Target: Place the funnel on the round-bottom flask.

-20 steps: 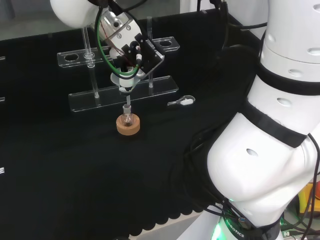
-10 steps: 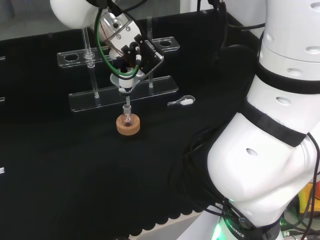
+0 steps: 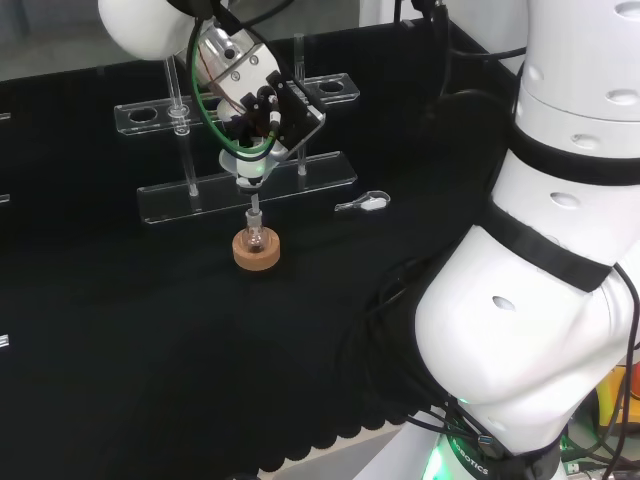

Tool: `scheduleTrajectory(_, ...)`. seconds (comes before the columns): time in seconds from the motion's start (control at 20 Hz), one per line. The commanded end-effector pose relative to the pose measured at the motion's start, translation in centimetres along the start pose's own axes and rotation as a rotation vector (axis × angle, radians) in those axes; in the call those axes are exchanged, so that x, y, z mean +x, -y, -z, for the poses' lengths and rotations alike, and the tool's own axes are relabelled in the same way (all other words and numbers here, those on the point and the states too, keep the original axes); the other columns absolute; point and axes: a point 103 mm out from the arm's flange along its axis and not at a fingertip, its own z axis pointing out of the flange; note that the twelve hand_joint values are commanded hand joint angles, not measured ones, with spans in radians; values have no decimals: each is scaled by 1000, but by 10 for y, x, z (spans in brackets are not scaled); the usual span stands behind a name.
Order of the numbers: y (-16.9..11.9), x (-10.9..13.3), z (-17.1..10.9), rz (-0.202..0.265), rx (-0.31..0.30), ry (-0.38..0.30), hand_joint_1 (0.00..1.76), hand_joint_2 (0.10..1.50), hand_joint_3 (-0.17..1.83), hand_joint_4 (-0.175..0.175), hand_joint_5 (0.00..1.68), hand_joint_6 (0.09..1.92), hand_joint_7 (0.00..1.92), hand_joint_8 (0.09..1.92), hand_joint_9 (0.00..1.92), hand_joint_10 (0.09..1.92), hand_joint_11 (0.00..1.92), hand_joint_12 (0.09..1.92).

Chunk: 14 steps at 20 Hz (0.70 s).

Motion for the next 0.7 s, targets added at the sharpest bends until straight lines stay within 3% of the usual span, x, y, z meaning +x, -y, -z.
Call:
scheduleTrajectory(0.05,-4,2,-2,2,7,-4,928,738,711,67,832,789,819,618,1192,300,850,1082)
scheduleTrajectory(0.7,-14,8,-11,8,28,3,930,739,712,69,834,790,818,619,1194,297,850,1082)
